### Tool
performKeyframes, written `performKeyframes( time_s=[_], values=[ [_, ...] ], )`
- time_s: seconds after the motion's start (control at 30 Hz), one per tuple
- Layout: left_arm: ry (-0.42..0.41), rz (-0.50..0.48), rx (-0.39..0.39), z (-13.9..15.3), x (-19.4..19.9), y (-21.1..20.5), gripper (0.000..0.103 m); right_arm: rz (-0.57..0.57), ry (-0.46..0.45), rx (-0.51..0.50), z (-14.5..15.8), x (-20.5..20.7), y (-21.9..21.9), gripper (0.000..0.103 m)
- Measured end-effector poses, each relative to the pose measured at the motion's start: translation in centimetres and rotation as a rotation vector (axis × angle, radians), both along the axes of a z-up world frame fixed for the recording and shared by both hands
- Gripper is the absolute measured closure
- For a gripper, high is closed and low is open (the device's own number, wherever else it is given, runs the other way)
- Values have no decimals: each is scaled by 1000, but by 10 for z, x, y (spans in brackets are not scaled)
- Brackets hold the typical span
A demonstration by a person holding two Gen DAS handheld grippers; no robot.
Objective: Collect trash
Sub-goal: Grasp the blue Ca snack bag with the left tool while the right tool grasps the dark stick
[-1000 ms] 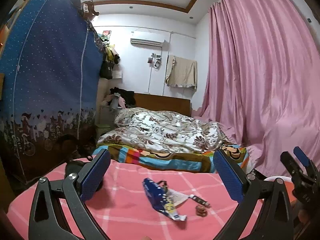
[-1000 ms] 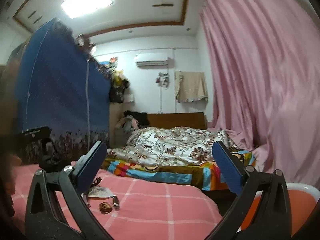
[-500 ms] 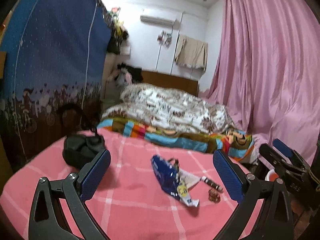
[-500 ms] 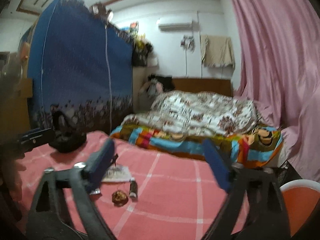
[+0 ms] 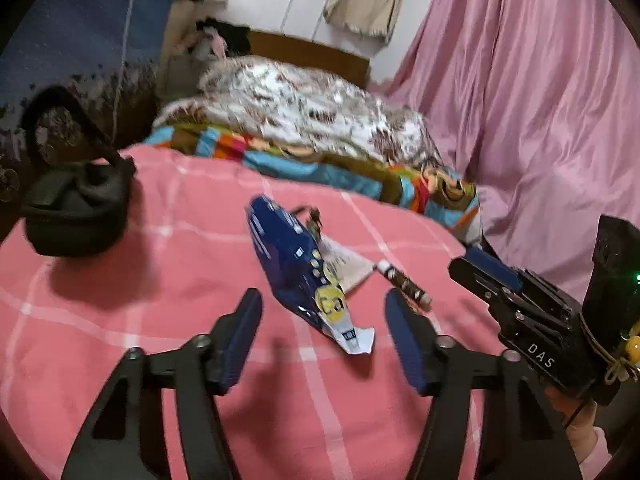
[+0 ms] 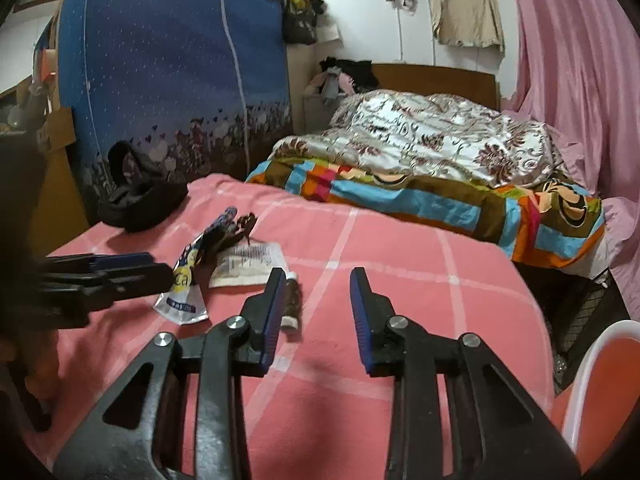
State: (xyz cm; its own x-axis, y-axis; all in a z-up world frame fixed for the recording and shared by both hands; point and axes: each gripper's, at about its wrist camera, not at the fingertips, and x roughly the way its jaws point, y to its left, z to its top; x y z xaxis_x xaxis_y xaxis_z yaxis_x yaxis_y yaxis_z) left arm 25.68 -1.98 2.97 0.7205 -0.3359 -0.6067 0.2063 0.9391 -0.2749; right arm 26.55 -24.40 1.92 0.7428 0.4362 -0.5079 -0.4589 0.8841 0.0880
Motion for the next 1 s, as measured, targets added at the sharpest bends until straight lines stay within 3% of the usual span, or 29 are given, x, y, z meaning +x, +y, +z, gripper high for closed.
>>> performKeyframes(
  time_s=[0.13, 0.23, 0.37, 0.43, 0.47, 0.6, 0.8, 1.0],
  values=[
    [84, -15, -21, -11, 15, -6, 66, 31, 55, -22, -10, 5, 7, 40],
    [125, -17, -45, -17, 21, -4, 84, 45, 109, -50, -19, 11, 14, 40],
    [115, -7, -68, -15, 16, 2, 88, 59, 149, -50, -24, 14, 16, 42],
    [115, -7, -78, -13, 14, 3, 89, 64, 154, -41, -24, 14, 15, 56],
    [116, -6, -81, -12, 12, 5, 89, 70, 158, -39, -25, 14, 15, 58],
    [100, 7, -99, -7, 2, 11, 90, 82, 155, -37, -24, 11, 15, 59],
    [2, 16, -103, 9, -24, 18, 90, 61, 30, -9, -6, -13, 8, 60],
    [-116, -5, -50, 27, -46, 3, 90, 20, -172, 74, 22, -51, -10, 60]
  ],
)
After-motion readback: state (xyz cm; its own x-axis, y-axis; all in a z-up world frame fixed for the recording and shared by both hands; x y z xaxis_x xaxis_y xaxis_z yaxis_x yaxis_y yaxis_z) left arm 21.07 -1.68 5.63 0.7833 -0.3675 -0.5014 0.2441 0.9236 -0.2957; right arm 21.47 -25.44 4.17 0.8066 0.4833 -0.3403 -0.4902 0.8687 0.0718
